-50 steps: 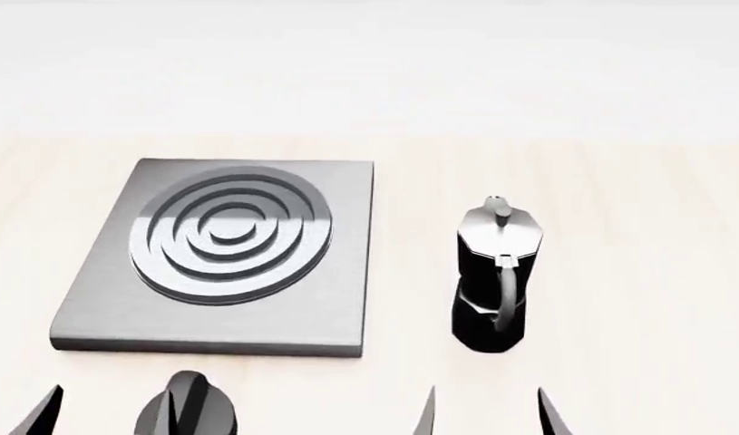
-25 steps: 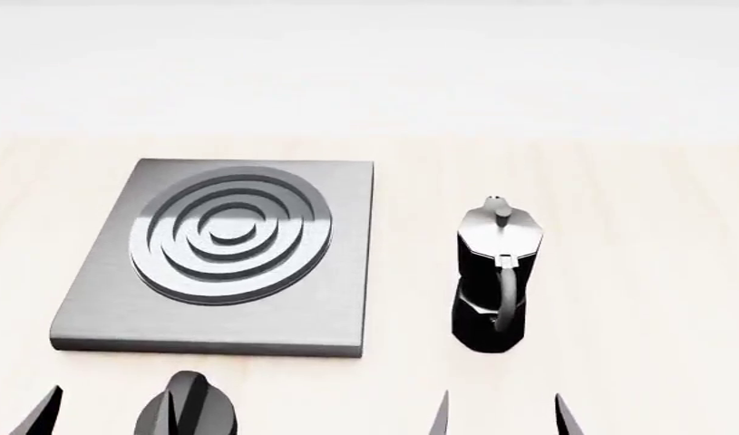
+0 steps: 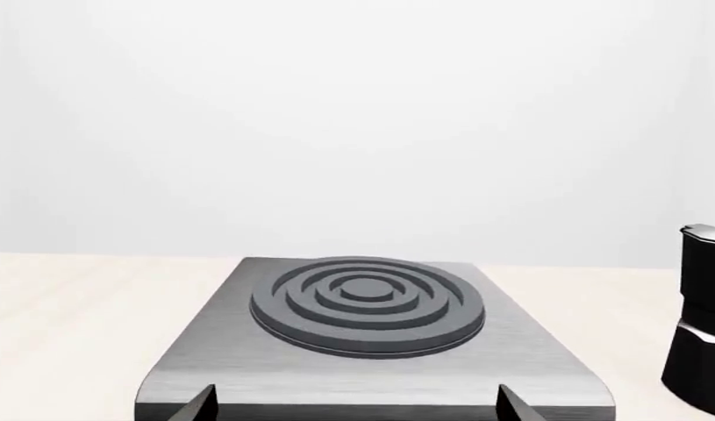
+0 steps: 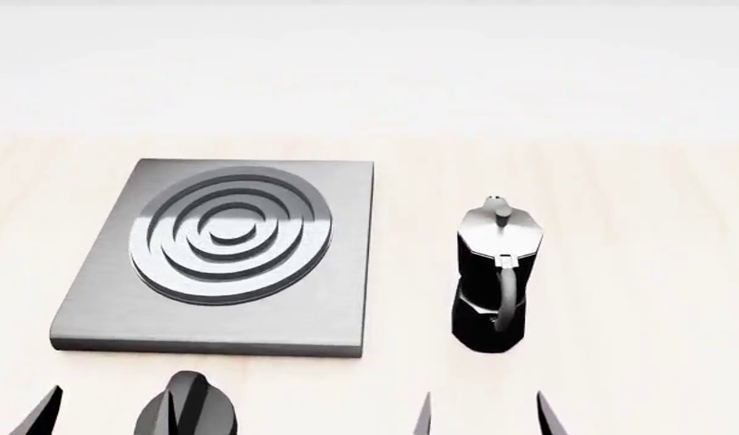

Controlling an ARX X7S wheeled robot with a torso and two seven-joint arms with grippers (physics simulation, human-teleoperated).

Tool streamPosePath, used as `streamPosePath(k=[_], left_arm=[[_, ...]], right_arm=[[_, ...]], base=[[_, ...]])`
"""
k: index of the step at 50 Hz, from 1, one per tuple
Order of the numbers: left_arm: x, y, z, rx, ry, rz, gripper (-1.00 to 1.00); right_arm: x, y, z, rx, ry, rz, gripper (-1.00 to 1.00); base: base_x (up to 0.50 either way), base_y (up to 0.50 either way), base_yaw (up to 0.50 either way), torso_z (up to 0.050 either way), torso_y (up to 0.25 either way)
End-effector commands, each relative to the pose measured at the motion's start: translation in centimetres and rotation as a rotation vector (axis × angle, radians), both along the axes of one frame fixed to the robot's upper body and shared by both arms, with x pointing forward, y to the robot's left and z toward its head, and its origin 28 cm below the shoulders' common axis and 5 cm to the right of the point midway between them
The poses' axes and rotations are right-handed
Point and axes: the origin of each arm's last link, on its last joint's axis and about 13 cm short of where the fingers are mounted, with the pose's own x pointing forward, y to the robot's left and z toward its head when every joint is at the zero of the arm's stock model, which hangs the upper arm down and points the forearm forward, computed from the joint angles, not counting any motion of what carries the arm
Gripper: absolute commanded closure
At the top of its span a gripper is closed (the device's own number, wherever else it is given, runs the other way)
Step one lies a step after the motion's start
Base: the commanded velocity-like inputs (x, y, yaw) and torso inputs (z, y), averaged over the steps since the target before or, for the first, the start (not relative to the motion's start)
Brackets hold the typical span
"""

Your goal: Put the moka pot on the stove.

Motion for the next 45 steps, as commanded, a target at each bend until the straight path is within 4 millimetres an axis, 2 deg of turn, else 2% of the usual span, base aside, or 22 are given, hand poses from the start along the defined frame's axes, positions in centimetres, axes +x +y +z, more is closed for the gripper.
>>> streamPosePath(k=[1, 45], left_arm=[[0.00, 0.00, 0.00, 0.000, 0.000, 0.001, -1.00], [0.00, 0.00, 0.00, 0.000, 0.000, 0.001, -1.00]], right_arm=[[0.05, 0.20, -0.16, 0.002, 0.000, 0.007, -1.00], [0.35, 0.32, -0.38, 0.006, 0.001, 0.005, -1.00]], base=[[0.00, 0.00, 0.00, 0.000, 0.000], [0.00, 0.03, 0.00, 0.000, 0.000]])
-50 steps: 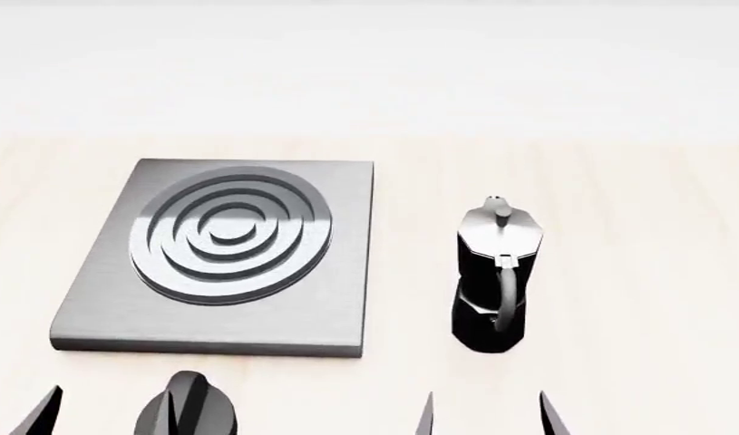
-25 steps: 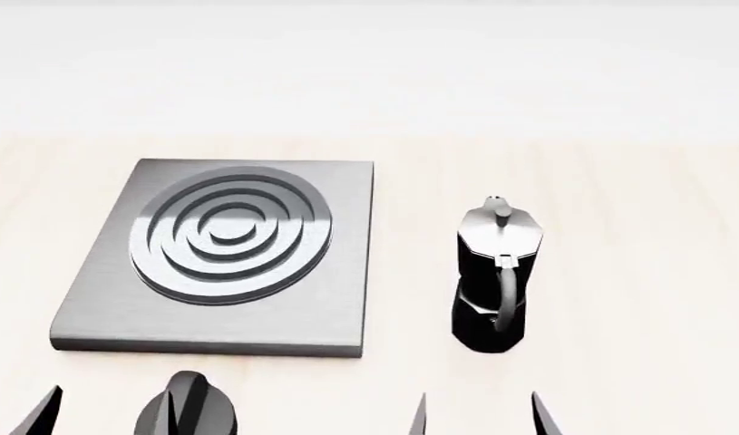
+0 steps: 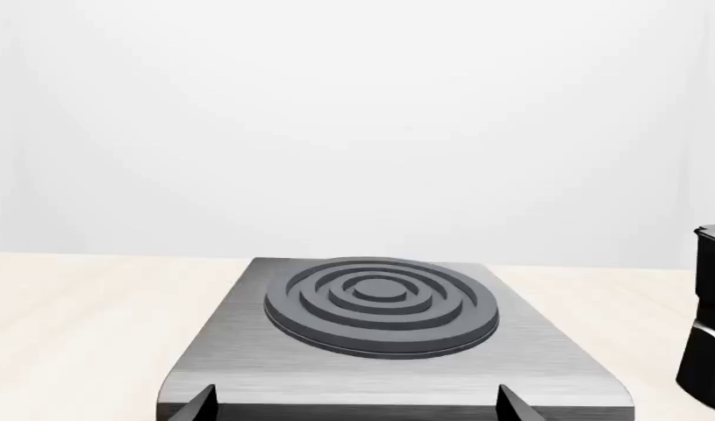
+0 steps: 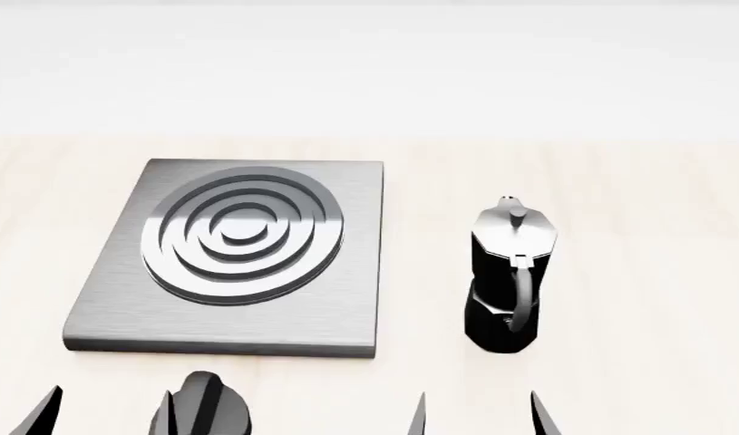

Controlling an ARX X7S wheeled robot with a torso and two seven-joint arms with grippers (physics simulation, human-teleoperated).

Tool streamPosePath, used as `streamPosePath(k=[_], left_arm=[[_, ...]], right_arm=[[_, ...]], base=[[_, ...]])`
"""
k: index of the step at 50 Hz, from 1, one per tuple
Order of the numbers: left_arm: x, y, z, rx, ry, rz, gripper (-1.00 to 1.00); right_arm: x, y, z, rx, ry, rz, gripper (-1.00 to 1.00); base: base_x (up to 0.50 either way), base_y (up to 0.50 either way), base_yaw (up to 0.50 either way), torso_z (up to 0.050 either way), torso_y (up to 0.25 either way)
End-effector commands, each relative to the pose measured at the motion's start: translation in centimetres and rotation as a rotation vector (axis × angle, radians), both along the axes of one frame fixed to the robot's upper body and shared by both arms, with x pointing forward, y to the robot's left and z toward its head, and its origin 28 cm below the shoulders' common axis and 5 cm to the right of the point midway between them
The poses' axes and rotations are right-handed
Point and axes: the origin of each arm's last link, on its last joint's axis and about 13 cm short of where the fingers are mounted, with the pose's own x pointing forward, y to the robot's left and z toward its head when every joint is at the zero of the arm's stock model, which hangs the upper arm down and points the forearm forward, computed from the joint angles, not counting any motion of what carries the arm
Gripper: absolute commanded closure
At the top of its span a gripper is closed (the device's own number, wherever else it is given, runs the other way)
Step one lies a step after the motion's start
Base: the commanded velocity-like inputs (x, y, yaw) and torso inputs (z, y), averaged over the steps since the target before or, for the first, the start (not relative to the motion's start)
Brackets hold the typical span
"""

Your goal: Put the moka pot on the stove.

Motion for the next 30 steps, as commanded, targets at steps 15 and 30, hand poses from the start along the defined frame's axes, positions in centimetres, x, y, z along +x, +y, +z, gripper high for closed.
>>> streamPosePath(k=[15, 30], left_arm=[[0.00, 0.01, 0.00, 0.001, 0.001, 0.000, -1.00], [0.00, 0.02, 0.00, 0.004, 0.000, -0.002, -1.00]], right_arm=[[0.10, 0.04, -0.12, 0.004, 0.002, 0.000, -1.00], [-0.12, 0.05, -0.13, 0.004, 0.001, -0.002, -1.00]], base=[[0.00, 0.10, 0.00, 0.000, 0.000], [0.01, 0.10, 0.00, 0.000, 0.000]])
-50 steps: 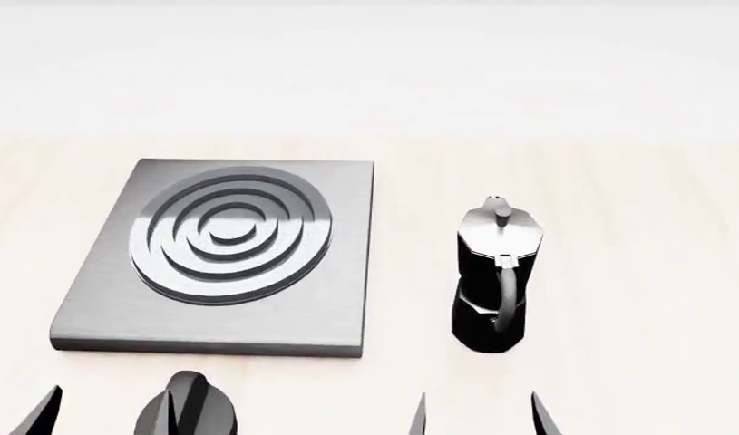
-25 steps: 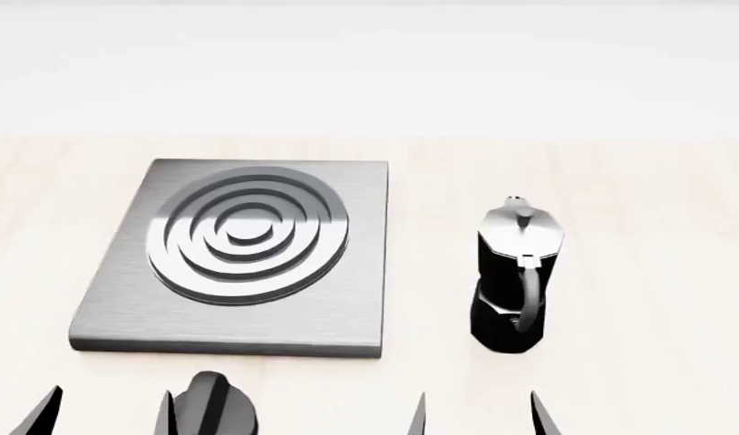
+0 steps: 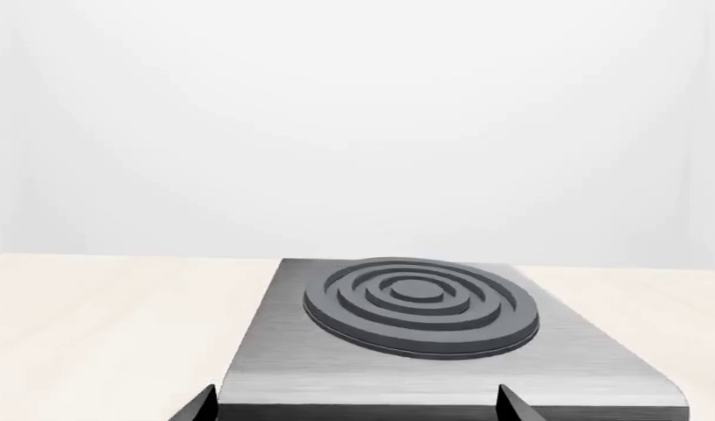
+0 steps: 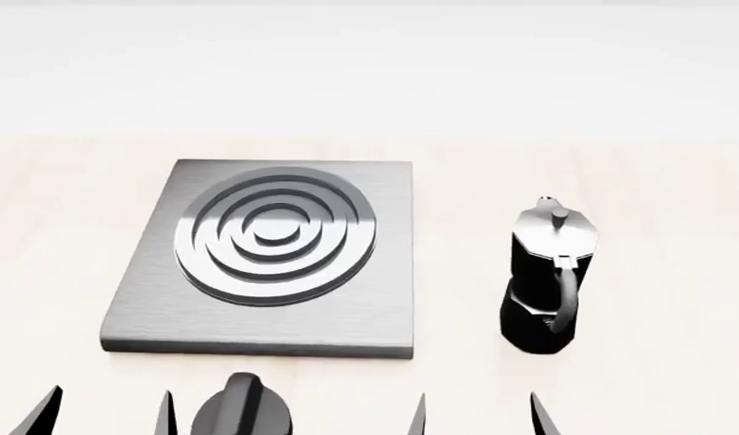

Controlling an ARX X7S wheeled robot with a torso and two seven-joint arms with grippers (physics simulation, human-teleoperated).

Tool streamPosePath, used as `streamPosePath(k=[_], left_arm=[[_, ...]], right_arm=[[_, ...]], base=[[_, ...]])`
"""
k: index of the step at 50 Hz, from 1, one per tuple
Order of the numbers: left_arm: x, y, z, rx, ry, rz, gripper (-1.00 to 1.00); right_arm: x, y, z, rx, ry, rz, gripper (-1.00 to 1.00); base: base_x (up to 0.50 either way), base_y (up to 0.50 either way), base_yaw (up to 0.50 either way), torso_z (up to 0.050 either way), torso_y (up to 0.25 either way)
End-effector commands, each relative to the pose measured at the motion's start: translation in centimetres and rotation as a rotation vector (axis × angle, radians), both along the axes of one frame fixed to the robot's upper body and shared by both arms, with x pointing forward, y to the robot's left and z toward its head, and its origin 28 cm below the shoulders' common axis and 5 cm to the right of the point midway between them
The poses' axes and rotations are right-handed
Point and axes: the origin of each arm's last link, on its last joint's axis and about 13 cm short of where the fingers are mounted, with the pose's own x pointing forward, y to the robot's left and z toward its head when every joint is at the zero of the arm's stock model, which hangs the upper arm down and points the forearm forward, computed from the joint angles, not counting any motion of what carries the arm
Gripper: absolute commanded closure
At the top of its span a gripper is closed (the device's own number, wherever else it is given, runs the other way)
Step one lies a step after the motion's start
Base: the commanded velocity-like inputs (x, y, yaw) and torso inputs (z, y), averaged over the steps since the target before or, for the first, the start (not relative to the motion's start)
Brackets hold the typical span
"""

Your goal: Put the moka pot on the stove.

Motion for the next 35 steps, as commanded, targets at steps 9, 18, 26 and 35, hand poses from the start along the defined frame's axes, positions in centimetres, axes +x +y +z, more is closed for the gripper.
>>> streamPosePath(k=[9, 18, 26, 35], left_arm=[[0.00, 0.00, 0.00, 0.002, 0.000, -0.001, -1.00], [0.00, 0.01, 0.00, 0.004, -0.001, -0.002, -1.00], [0.00, 0.01, 0.00, 0.004, -0.001, 0.000, -1.00], [0.00, 0.01, 0.00, 0.005, -0.001, 0.000, -1.00]], right_arm=[[-0.21, -0.03, -0.05, 0.002, 0.000, -0.006, -1.00], [-0.21, 0.00, -0.11, 0.001, 0.001, -0.008, -1.00], [-0.08, -0.05, -0.14, 0.003, 0.001, -0.010, -1.00], [0.02, -0.12, -0.12, 0.006, 0.002, -0.011, -1.00]], base=[[0.01, 0.11, 0.00, 0.000, 0.000], [0.02, 0.11, 0.00, 0.000, 0.000], [0.03, 0.11, 0.00, 0.000, 0.000], [0.04, 0.11, 0.00, 0.000, 0.000]])
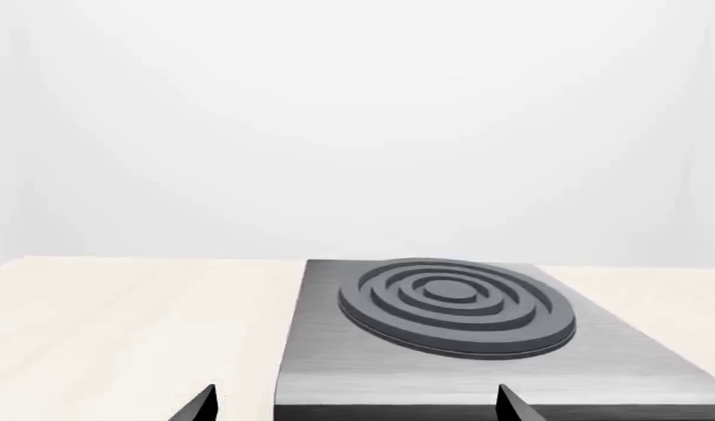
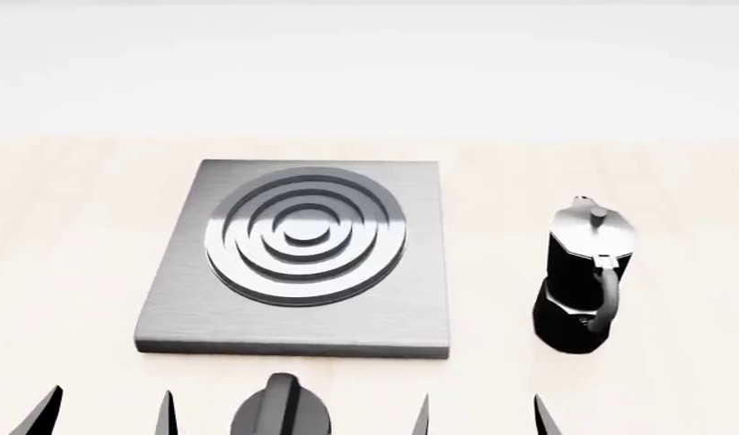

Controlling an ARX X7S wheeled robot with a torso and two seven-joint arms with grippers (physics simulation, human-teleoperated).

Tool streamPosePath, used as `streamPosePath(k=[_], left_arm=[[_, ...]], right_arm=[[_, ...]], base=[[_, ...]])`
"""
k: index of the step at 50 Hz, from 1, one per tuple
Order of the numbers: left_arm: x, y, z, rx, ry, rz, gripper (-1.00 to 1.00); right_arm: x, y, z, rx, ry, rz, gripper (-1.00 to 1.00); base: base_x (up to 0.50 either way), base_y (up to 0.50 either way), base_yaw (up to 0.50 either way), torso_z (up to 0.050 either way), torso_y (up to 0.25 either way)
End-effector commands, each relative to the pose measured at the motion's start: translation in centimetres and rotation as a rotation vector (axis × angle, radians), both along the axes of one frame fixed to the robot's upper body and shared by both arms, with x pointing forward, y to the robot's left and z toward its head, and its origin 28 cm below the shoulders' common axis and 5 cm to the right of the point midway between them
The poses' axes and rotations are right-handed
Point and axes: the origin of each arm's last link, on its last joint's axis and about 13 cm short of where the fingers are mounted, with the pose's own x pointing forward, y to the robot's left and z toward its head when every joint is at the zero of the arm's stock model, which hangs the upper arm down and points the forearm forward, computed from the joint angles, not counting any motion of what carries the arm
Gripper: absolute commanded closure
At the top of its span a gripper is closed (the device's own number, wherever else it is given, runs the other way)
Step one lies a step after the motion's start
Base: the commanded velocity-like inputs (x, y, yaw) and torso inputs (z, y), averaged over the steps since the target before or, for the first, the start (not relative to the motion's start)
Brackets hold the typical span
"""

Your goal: Put the moka pot on the stove.

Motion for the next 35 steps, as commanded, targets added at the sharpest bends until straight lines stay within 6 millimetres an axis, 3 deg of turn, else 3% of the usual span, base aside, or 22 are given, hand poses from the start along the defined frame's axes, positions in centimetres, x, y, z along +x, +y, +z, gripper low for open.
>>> streamPosePath(k=[1, 35], left_arm=[[0.00, 0.00, 0.00, 0.001, 0.000, 0.001, -1.00], [0.00, 0.00, 0.00, 0.002, -0.003, 0.000, -1.00]], right_arm=[[0.09, -0.06, -0.02, 0.002, 0.002, -0.001, -1.00], [0.09, 0.19, -0.21, 0.007, 0.003, 0.006, -1.00]], base=[[0.05, 0.12, 0.00, 0.000, 0.000], [0.06, 0.13, 0.00, 0.000, 0.000]])
